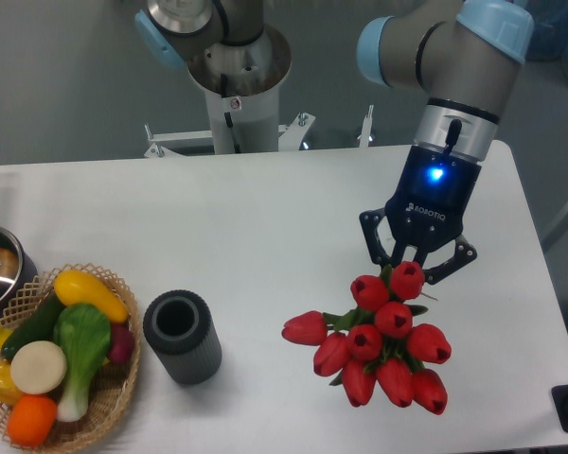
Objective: Insert the flowers into the vase
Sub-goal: 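Carry the red tulip bunch in the gripper over toward the grey vase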
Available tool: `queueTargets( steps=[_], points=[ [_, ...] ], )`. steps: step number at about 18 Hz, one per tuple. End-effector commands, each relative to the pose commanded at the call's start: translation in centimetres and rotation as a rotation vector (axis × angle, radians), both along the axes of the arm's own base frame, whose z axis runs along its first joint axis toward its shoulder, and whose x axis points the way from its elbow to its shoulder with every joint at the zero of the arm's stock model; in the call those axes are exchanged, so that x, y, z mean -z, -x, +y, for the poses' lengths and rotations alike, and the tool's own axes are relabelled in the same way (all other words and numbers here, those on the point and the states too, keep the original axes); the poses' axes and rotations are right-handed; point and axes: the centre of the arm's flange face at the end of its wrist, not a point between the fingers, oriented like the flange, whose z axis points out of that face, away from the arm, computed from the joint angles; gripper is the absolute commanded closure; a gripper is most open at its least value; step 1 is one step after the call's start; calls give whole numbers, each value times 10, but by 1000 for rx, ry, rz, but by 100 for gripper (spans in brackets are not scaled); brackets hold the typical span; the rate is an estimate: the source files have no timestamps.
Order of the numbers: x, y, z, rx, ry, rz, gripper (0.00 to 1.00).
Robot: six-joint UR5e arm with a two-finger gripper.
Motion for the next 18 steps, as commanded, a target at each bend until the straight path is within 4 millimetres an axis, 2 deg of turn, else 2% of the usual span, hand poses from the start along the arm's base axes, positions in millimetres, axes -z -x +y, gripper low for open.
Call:
queueTargets(
  steps=[10, 15, 18],
  points=[
    [-2, -30, 28, 142, -139, -85, 82],
    [-2, -55, 41, 232, -226, -150, 82],
    [-9, -71, 40, 284, -296, -194, 82]
  ],
)
